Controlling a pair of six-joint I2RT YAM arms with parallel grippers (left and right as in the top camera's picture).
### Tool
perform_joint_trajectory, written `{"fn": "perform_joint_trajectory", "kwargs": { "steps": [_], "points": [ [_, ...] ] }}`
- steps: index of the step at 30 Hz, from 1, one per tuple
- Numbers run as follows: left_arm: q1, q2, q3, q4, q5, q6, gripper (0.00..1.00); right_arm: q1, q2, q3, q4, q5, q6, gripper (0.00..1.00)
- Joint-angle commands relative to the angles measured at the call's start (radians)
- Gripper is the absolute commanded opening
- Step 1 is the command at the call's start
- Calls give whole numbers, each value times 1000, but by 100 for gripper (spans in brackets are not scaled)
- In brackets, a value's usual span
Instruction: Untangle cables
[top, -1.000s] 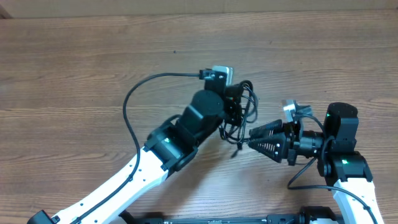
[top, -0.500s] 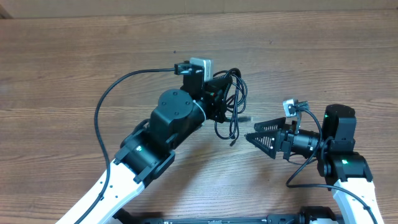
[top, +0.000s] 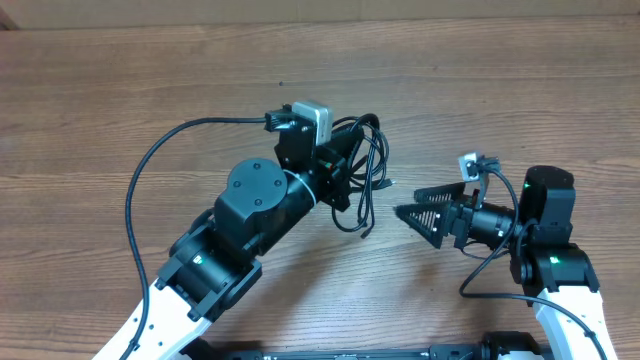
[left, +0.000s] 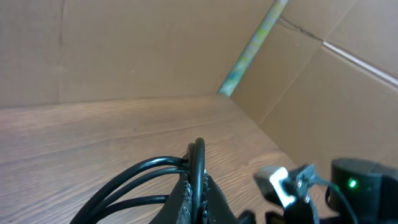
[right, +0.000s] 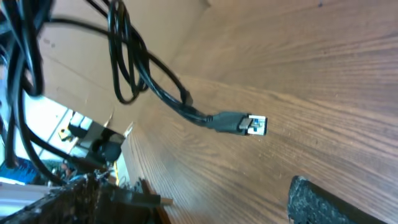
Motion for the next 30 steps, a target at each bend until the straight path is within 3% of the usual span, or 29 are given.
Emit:
{"fn": "perform_joint_trajectory", "kwargs": {
  "steps": [1,10,19,30],
  "points": [
    [6,-42,23,-26,16,87,4,3,-3,18,44,2,89,96],
    [6,-121,23,-114,29,168,4,3,-4,18,193,-37,255,99],
    [6,-171,23,-209,105,299,4,4,-4,18,471,-135,496,100],
    [6,-174,23,-233,293,473,4,27,-4,18,614,-192,607,100]
  ]
}}
